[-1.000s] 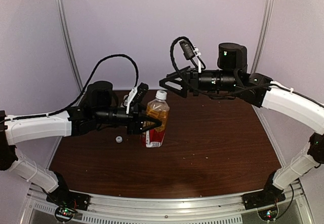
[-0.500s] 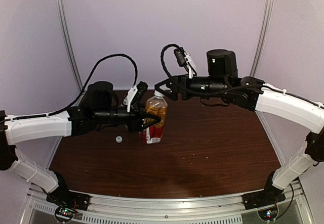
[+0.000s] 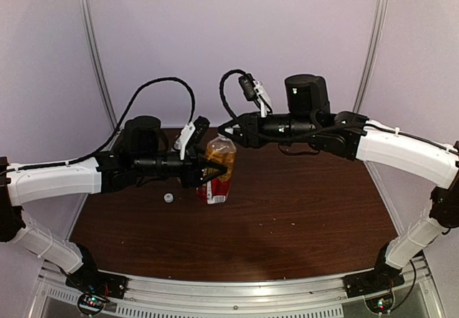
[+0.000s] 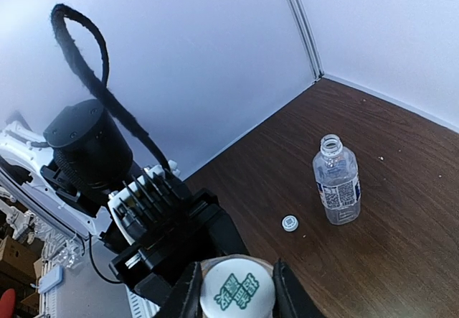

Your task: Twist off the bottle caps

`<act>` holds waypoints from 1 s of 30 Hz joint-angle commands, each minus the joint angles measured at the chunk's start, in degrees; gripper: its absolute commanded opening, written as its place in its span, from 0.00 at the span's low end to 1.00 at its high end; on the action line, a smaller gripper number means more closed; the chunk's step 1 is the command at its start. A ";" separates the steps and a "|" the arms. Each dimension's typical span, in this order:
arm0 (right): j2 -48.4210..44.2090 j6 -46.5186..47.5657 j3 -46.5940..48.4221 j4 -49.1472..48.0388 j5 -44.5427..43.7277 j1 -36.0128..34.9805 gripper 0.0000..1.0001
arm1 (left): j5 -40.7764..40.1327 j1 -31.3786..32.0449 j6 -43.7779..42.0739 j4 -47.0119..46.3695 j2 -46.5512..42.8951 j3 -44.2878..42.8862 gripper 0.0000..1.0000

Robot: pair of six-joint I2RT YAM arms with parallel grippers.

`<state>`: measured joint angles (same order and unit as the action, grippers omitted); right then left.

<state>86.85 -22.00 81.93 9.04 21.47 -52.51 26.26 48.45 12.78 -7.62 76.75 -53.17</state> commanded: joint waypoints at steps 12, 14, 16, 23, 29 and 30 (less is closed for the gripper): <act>-1.95 5.45 -1.27 -2.81 4.55 0.88 0.00 | 1.95 0.25 -0.58 -2.50 -2.83 -0.29 0.30; -1.58 7.85 -1.01 -2.82 9.15 1.57 0.00 | 4.45 0.22 -0.58 -3.19 -3.23 -0.14 0.29; -1.06 10.71 -0.61 -2.89 15.82 2.13 0.00 | 8.46 0.25 -0.59 -4.27 -3.61 0.11 0.29; 0.65 22.94 0.07 -1.82 39.23 3.56 0.07 | 24.28 0.22 2.29 -11.13 -5.13 2.08 0.30; 2.01 22.83 1.07 -1.67 41.00 4.43 0.13 | 25.65 0.25 2.83 -11.83 -4.56 2.61 0.30; 1.93 22.27 1.01 -1.83 40.18 4.44 0.14 | 25.46 0.25 2.87 -11.89 -4.45 2.57 0.30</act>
<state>87.53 -2.63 82.28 6.07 57.80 -48.49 46.57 48.45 14.17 -11.86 73.69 -50.39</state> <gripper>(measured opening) 0.258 0.431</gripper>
